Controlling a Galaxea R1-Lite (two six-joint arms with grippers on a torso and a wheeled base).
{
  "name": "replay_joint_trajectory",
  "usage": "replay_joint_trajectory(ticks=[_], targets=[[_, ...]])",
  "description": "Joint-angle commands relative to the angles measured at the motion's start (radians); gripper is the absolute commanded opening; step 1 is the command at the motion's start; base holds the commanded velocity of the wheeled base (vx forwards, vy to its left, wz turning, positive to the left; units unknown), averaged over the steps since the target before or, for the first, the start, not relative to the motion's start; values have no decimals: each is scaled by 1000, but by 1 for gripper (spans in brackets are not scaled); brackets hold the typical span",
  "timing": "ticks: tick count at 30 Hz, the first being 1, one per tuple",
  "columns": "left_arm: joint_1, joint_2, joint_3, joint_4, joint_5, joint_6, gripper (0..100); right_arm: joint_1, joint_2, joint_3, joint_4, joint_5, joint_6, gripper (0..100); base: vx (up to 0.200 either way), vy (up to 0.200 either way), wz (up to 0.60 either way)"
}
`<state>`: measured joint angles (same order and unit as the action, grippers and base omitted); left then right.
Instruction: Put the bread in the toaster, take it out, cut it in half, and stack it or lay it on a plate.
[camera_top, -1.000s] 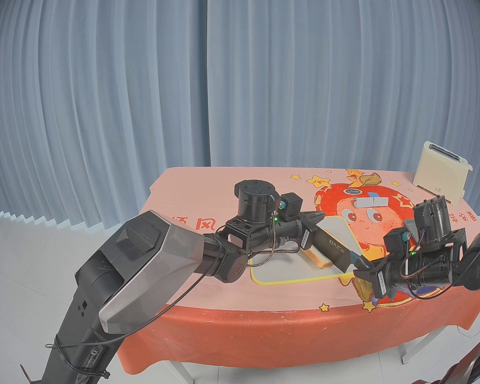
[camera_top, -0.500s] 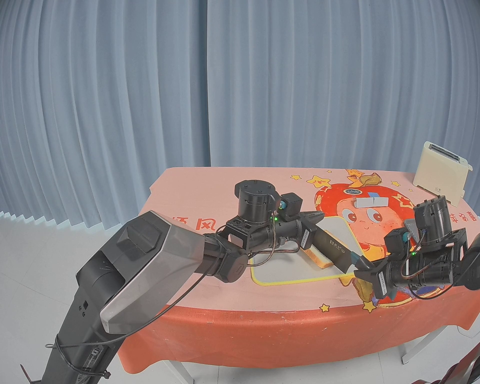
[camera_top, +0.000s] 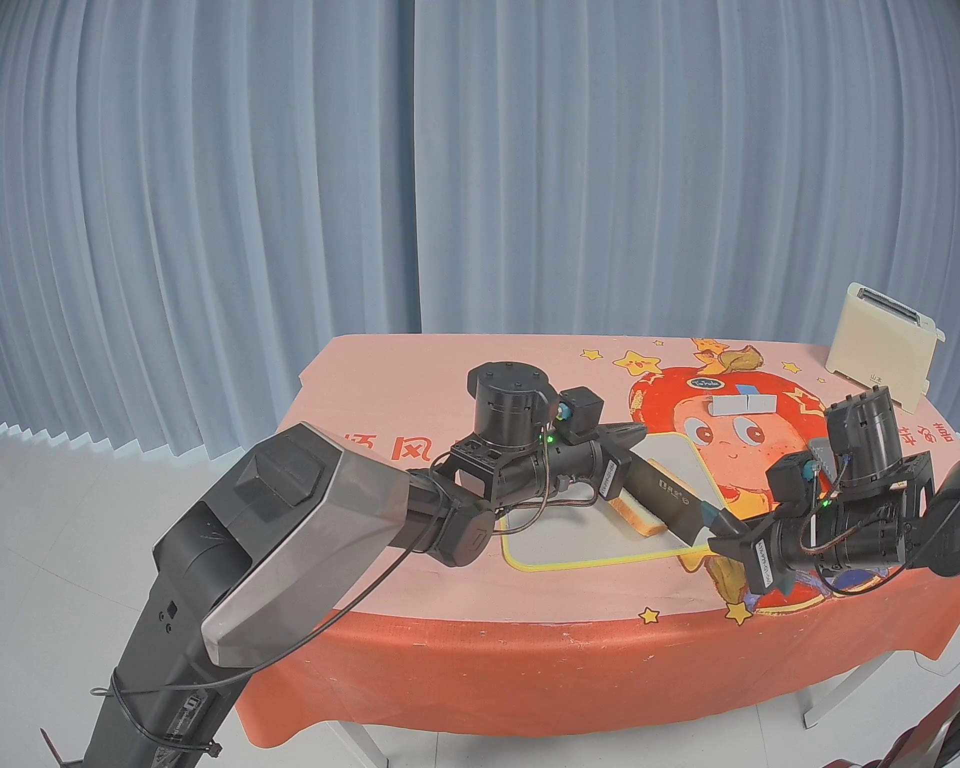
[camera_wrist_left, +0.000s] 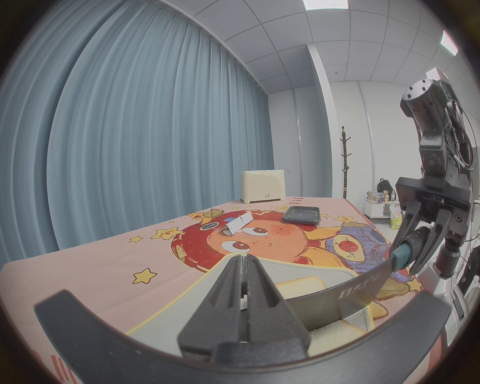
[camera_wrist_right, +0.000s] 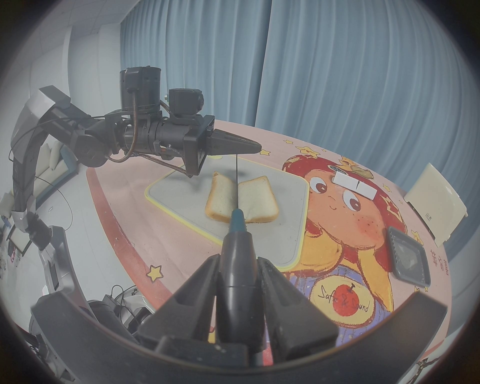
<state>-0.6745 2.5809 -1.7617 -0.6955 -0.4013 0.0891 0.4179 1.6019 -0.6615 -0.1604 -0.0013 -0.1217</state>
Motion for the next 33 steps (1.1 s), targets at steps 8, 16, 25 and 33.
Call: replay_joint_trajectory(ticks=[8, 16, 25, 33], targets=[[0, -5, 1, 5, -1, -2, 0, -1, -2, 16, -14, 0, -1, 0, 0, 0, 0], [-2, 1, 13, -1, -1, 1, 0, -1, -16, 23, -10, 0, 1, 0, 0, 0, 0], [-2, -21, 42, -1, -1, 4, 0, -4, -23, 3, -13, 1, -1, 0, 0, 0, 0], [0, -25, 65, 4, -1, 41, 0, -2, -16, 31, -13, 0, 1, 0, 0, 0, 0]])
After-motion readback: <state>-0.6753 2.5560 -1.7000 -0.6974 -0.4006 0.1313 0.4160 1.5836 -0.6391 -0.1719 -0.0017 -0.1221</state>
